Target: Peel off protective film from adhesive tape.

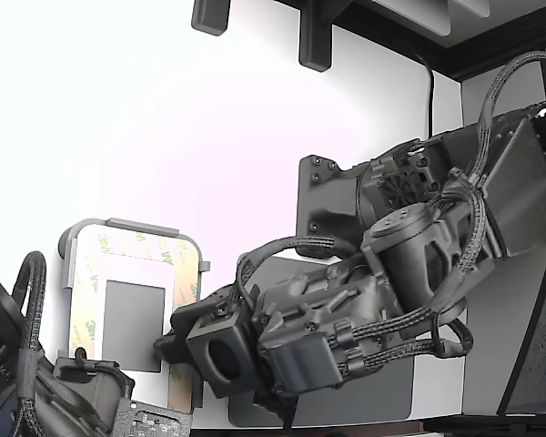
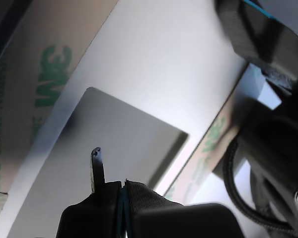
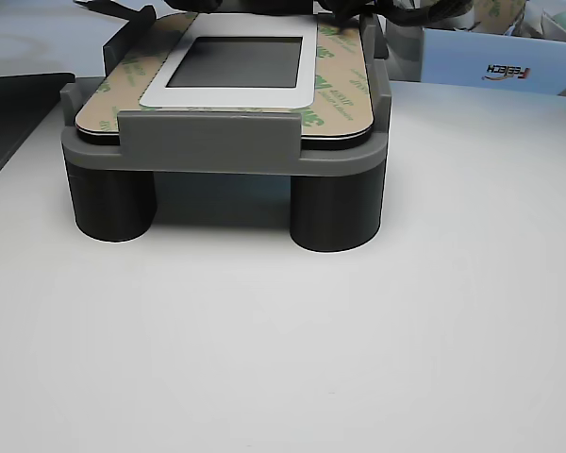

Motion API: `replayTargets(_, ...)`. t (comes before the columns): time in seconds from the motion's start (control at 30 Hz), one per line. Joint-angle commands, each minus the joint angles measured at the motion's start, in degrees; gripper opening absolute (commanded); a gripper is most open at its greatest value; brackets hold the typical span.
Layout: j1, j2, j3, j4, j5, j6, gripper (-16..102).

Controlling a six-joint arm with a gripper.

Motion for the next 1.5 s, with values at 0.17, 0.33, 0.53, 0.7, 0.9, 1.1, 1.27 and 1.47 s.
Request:
replayTargets(0.17, -0.35, -0.62, -1.85, -3.08, -2.55, -5.54, -10)
replayTargets(0.33, 0.44, -1.14, -1.41, -5.45, -3.96, -8.61, -10)
replayTargets(0.53, 2.02, -1.76, -1.05, -6.68, -2.99, -8.53, -10)
replayTargets(0.7, 2.29, -2.55, -0.62, -8.17, -2.81, -8.53, -10)
replayTargets(0.9, 2.37, -2.9, -0.26, -9.4, -3.08, -8.96, -10)
replayTargets(1.1, 2.37, -2.81, 1.14, -10.9, -3.34, -9.32, -10)
replayTargets(1.27, 2.37, -3.08, 0.88, -10.9, -3.52, -9.49, -10)
replayTargets(1.47, 2.37, -3.16, 1.49, -12.04, -4.31, -9.32, -10)
